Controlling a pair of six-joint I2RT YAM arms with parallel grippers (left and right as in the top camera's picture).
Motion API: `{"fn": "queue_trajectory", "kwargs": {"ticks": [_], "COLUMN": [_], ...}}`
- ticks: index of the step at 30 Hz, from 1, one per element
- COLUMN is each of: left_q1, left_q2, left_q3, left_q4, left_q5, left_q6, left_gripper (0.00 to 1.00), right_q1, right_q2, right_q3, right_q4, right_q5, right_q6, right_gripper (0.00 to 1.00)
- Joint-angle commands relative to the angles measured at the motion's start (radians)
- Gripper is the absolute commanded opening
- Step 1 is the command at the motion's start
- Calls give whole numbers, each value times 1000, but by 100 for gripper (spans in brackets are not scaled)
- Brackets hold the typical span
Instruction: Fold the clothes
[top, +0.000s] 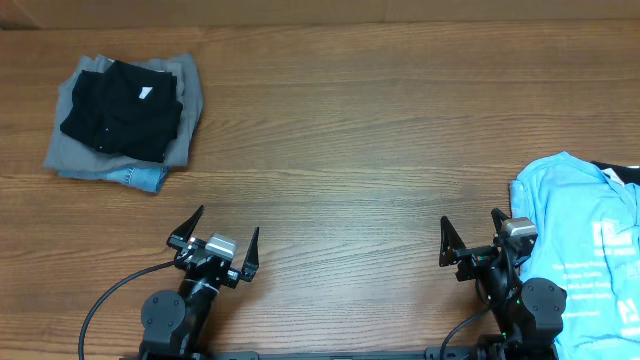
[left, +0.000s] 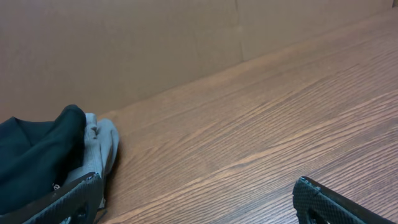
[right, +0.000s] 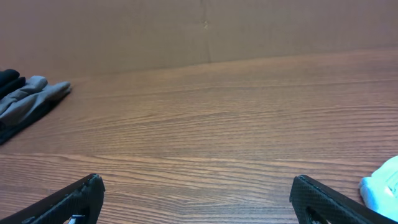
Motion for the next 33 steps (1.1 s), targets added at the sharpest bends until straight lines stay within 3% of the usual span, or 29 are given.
{"fn": "queue_trajectory", "kwargs": {"ticks": [1, 7, 13, 18, 23, 27, 33], "left_q1": [4, 4, 4, 6, 6, 6, 6], "left_q2": [-10, -10, -10, -3, 172, 456, 896], "left_q3": [-11, -11, 21, 146, 397, 671, 1100], "left_q4": [9, 18, 146, 134, -92, -315, -682], "left_q5": [50, 208, 388, 380, 282, 232, 232], "left_q6": [-123, -353, -375, -374, -314, -307, -194], "left_gripper": [100, 100, 100, 100, 100, 100, 100], "right_q1": [-5, -5, -5, -5, -6, -6, -6], "right_q2": [-11, -11, -11, -5, 155, 418, 895], "right_q3": [-5, -5, 35, 151, 351, 531, 849], "right_q4": [3, 5, 29, 19, -105, -278, -560], "right_q5": [-28, -90, -264, -263, -211, -178, -106], "right_q6": [-3, -3, 86, 140, 155, 154, 147], "right_gripper": [100, 100, 100, 100, 100, 100, 100]}}
